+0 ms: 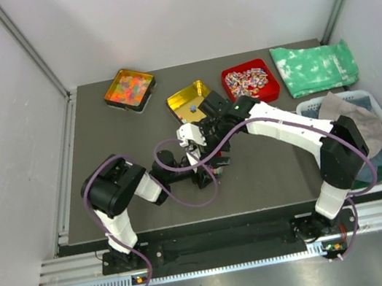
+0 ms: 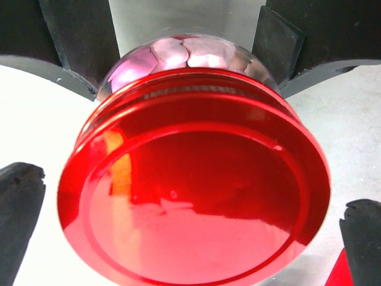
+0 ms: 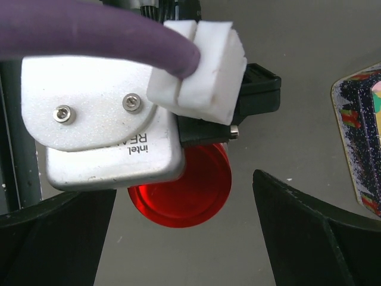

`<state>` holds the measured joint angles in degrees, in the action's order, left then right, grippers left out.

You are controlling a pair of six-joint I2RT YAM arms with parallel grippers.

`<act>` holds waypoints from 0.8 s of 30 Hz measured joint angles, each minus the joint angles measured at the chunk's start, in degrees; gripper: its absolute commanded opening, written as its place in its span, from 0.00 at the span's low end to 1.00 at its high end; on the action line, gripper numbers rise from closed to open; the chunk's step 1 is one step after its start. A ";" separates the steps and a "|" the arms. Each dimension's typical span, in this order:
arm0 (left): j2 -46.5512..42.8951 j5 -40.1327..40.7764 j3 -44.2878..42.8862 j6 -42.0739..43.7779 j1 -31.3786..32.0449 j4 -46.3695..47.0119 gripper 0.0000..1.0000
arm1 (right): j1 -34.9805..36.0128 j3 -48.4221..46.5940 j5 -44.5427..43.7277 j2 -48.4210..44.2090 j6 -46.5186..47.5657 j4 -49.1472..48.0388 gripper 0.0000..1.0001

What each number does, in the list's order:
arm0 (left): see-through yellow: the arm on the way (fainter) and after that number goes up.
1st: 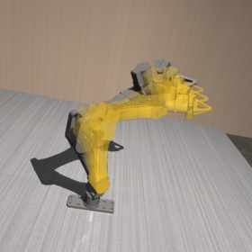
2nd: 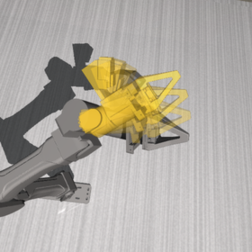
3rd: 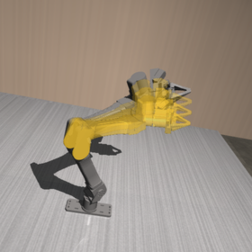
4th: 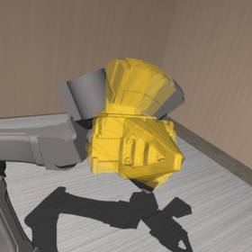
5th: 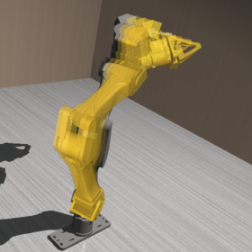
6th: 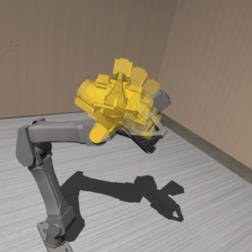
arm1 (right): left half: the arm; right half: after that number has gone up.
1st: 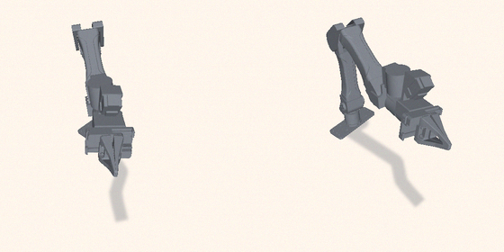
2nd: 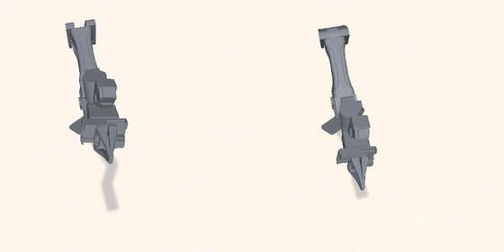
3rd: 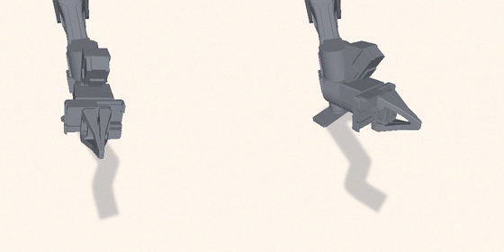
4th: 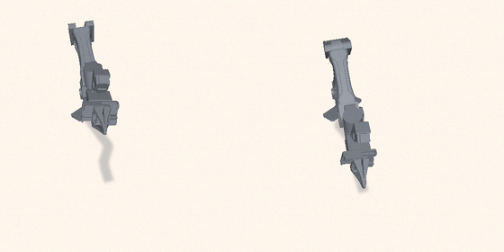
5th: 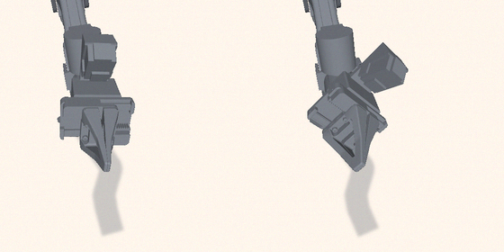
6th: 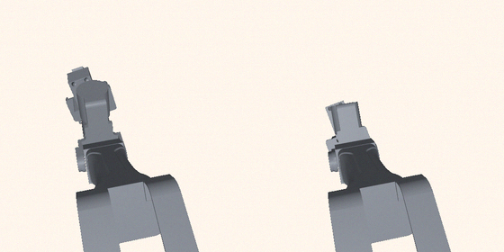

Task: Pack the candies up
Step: Screw the bottle lid onto the packing bottle.

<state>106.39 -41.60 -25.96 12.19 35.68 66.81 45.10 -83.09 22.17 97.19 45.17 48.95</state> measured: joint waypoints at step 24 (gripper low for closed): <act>0.00 0.33 -0.33 -0.04 0.00 -0.52 0.78 | -0.66 7.06 -0.66 -4.17 -12.35 -9.09 0.48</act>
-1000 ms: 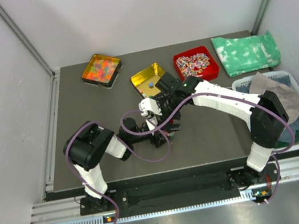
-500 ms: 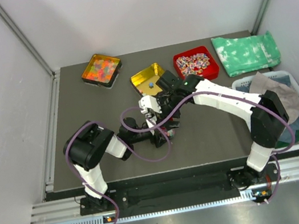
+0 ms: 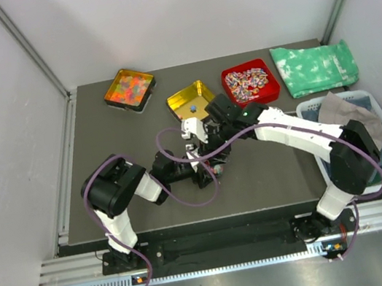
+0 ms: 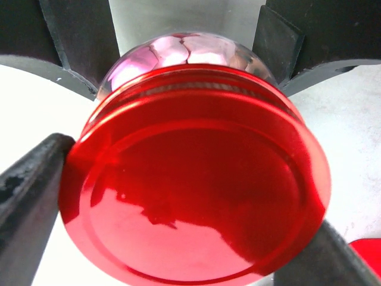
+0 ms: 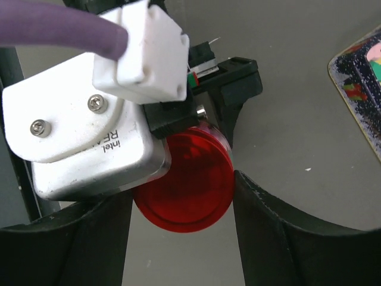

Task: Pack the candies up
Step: Screw the bottle lid onto the packing bottle.

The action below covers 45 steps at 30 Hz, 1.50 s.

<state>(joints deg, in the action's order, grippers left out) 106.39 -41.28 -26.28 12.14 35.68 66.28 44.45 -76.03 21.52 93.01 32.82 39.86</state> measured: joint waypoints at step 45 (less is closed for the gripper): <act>0.00 -0.70 -0.59 2.43 -0.55 -0.09 0.65 | 2.23 -2.29 -4.39 -0.68 -14.71 2.03 0.98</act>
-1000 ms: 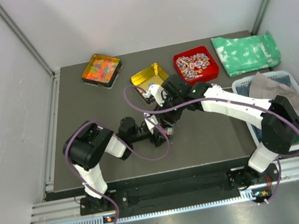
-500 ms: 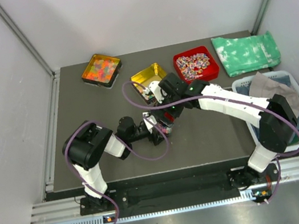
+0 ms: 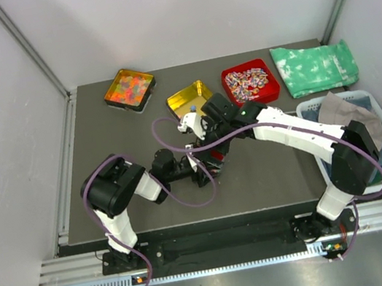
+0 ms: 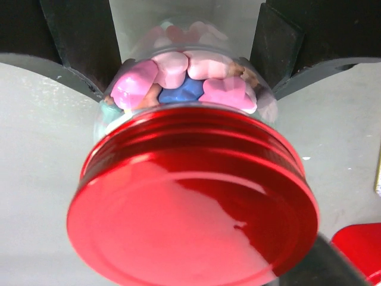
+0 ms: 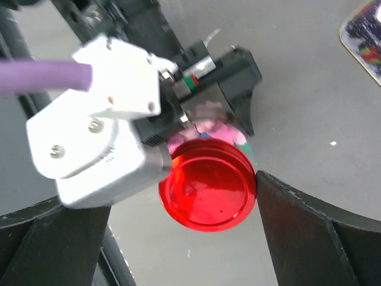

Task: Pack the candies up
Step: Screw the bottle lid onto the packing bottle.

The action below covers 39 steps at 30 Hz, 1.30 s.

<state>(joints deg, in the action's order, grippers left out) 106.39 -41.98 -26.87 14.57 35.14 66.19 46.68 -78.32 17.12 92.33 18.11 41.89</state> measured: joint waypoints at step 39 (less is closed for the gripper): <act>0.00 0.00 -0.70 -1.14 0.39 -1.38 0.65 | -4.42 -2.93 3.48 2.49 29.49 8.15 0.95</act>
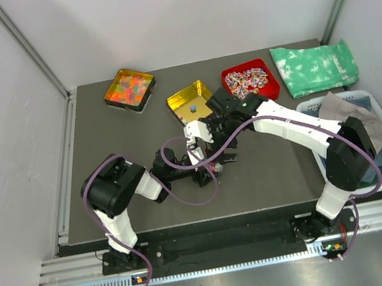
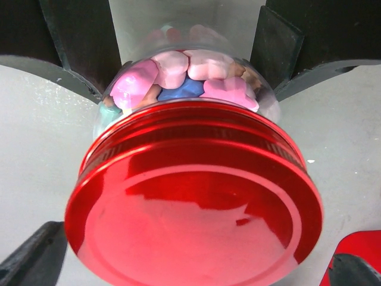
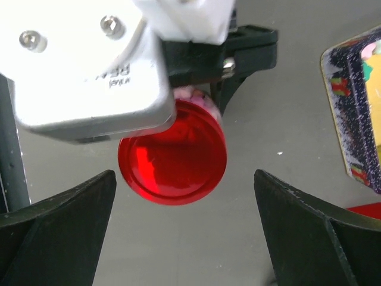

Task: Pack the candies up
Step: Screw the bottle lid onto the packing bottle.

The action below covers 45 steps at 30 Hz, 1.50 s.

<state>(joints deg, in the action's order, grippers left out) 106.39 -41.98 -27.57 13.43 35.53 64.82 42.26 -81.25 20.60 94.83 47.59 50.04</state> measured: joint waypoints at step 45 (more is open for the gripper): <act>0.00 0.26 -0.52 0.11 -0.07 -1.36 0.65 | 5.77 6.73 -12.28 -4.79 -25.49 -8.02 0.56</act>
<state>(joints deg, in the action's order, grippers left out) 106.39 -41.71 -28.10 13.54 35.46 63.46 48.03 -74.52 8.32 90.04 22.11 42.02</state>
